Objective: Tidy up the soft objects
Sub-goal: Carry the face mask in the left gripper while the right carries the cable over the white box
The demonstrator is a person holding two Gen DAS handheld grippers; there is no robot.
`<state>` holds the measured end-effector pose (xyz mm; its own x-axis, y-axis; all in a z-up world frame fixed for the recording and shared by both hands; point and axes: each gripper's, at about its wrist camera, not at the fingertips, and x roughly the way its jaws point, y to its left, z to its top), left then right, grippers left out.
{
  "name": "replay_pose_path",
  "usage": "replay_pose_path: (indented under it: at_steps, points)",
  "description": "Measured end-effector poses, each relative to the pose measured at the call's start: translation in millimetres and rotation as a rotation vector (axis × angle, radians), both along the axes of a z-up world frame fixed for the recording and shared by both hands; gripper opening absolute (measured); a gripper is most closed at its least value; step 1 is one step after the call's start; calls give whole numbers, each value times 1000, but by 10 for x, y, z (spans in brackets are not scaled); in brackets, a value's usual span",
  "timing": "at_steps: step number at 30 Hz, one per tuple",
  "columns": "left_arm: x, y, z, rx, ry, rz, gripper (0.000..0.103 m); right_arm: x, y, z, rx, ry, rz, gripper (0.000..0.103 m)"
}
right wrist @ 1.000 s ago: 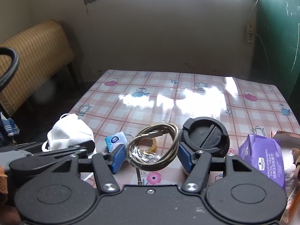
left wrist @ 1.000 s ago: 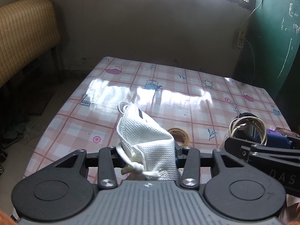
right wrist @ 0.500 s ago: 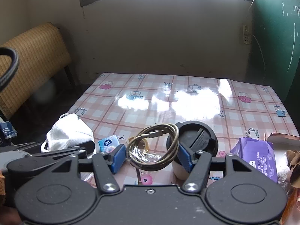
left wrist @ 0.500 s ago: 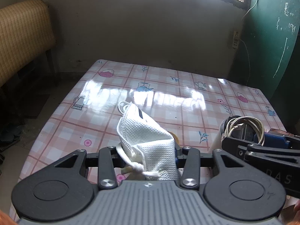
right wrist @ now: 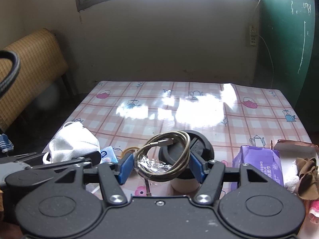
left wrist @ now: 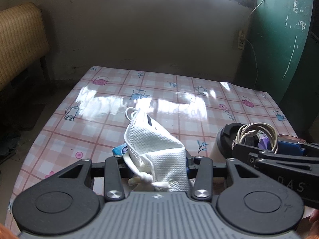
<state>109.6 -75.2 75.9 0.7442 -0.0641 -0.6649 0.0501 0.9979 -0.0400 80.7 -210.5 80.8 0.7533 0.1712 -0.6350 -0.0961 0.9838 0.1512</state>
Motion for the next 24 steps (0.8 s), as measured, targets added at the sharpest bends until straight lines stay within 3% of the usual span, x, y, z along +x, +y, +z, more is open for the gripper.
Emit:
replay_pose_path:
  at_steps: [24]
  points:
    - [79,-399,34,3,-11,-63,44,-35,-336,59,0,-10,-74,73]
